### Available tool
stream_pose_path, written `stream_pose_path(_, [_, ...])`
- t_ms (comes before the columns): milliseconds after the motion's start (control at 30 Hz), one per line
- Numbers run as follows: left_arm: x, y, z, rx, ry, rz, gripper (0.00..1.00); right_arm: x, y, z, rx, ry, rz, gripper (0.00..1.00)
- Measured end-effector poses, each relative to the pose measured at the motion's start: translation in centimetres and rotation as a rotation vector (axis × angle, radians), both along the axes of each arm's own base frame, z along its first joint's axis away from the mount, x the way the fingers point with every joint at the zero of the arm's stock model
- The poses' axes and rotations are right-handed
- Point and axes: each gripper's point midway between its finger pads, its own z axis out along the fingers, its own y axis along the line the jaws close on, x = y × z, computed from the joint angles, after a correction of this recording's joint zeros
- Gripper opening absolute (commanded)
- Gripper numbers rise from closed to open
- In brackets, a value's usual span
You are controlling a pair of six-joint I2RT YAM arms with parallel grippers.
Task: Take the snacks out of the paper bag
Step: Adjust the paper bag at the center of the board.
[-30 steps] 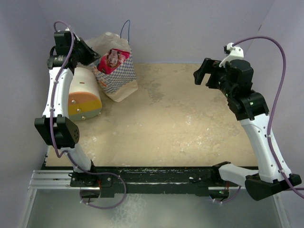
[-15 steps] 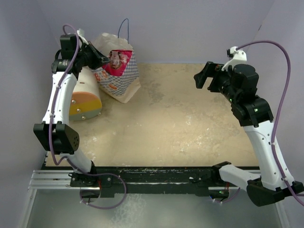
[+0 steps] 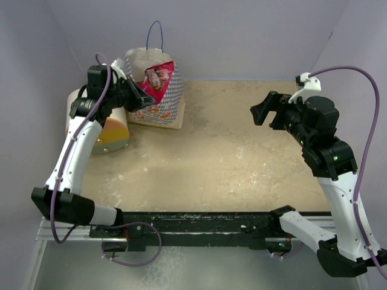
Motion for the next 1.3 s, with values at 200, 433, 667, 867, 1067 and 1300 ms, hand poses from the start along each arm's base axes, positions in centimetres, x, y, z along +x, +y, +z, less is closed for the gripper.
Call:
stream_pose_path(200, [-4.7, 1.2, -1.3, 0.025, 0.042, 0.028, 0.00, -1.3, 0.5, -2.1, -0.005, 0.066, 0.050, 1.00])
stream_pose_path(433, [-10.3, 2.1, -1.5, 0.027, 0.041, 0.036, 0.00, -2.1, 1.6, -2.9, 0.008, 0.108, 0.116, 1.00])
stream_pose_path(667, [-14.8, 3.2, -2.4, 0.053, 0.074, 0.058, 0.00, -1.9, 4.3, -3.7, 0.050, 0.139, 0.255, 1.00])
stream_pose_path(867, [-17.1, 4.3, -3.7, 0.102, 0.130, 0.078, 0.00, 1.0, 8.1, -6.2, 0.135, 0.211, 0.382, 0.98])
stream_pose_path(1067, [-17.0, 4.6, -4.8, 0.153, 0.175, 0.058, 0.00, 6.3, 12.3, -8.7, 0.211, 0.284, 0.455, 1.00])
stream_pose_path(1300, [-15.0, 4.6, -4.6, 0.206, 0.175, 0.033, 0.00, 14.7, 17.2, -8.3, 0.289, 0.258, 0.471, 1.00])
